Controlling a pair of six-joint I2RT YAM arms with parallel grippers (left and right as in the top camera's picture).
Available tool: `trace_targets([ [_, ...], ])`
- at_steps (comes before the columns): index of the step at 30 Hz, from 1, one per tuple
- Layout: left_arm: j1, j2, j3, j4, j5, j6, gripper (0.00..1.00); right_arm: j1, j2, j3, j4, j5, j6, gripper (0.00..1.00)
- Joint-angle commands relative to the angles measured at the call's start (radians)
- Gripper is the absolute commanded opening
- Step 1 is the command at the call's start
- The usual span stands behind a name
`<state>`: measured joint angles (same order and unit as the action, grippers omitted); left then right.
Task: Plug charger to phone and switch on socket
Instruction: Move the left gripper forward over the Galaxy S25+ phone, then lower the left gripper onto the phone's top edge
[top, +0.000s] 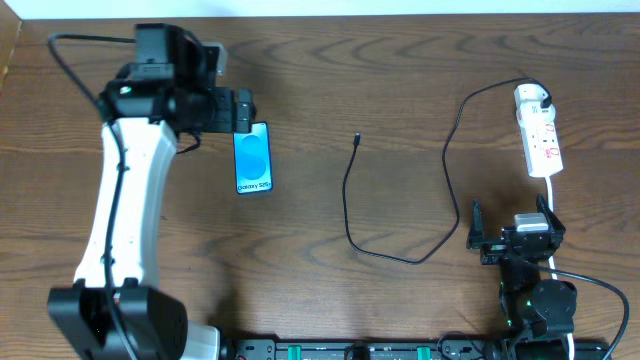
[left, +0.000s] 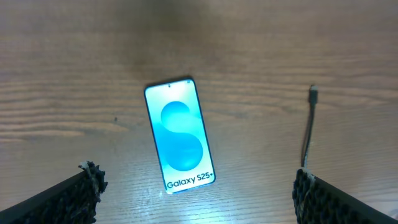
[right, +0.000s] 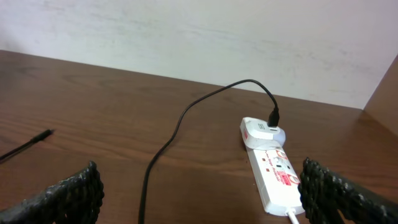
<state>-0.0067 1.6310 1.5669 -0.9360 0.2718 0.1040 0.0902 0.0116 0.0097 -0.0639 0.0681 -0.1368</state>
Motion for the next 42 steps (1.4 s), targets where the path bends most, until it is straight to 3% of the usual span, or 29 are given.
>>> trace_targets([
  [1, -0.038, 0.064, 0.020, -0.002, -0.100, -0.066, 0.98, 0.007, -0.006, -0.005, -0.002, 0.008, -0.007, 0.99],
  [19, -0.045, 0.259, 0.009, -0.002, -0.101, -0.105, 0.98, 0.007, -0.006, -0.005, -0.002, 0.008, -0.007, 0.99],
  [42, -0.045, 0.279, 0.003, -0.002, -0.101, -0.106, 0.98, 0.007, -0.006, -0.005, -0.002, 0.008, -0.007, 0.99],
])
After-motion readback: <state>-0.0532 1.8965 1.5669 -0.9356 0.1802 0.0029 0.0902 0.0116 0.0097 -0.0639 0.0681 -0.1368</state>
